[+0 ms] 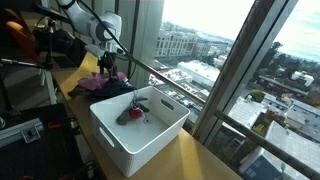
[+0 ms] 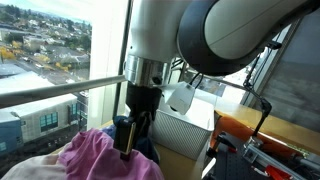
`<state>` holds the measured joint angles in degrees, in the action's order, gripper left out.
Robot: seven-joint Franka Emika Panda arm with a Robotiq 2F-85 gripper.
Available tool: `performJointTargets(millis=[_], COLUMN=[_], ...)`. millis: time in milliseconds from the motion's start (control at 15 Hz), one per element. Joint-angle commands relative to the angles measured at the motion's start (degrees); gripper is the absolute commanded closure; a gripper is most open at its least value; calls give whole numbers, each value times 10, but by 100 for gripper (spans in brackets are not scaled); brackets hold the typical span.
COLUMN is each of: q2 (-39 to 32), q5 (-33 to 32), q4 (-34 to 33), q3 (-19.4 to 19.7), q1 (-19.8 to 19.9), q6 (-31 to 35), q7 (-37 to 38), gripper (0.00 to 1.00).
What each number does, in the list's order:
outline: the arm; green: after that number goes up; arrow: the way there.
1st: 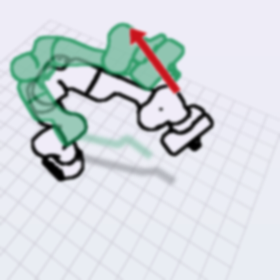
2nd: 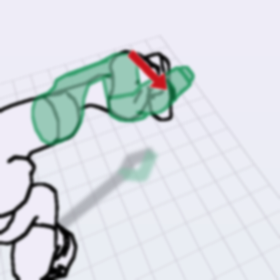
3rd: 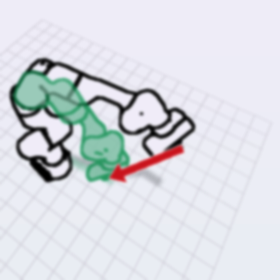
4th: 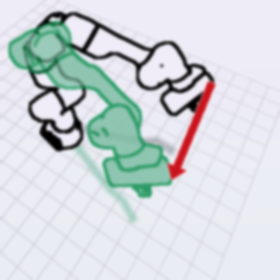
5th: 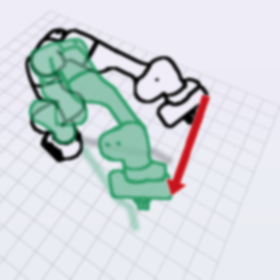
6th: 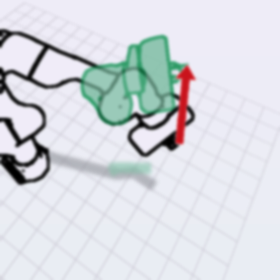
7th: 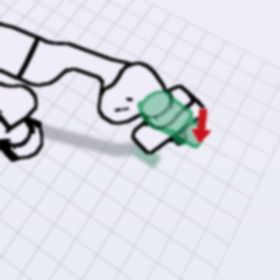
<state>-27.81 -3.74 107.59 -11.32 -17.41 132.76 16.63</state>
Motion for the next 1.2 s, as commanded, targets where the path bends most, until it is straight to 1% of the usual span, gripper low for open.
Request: performJointTargets(millis=[0, 267, 400, 533, 667, 933, 1133], q2=[70, 103, 108, 106, 92, 55, 20], q5=[31, 34, 35, 19, 3, -4, -3], q4=[51, 54, 42, 29, 17, -21, -71], q3=[10, 25, 36, 49, 61, 81, 93], q1=[37, 76, 97, 109, 116, 138, 154], q6=[8, 2, -7, -6, 5, 2, -5], q7=[-50, -91, -116, -134, -149, -196, -221], gripper=[0, 0, 0, 0, 0, 0, 0])
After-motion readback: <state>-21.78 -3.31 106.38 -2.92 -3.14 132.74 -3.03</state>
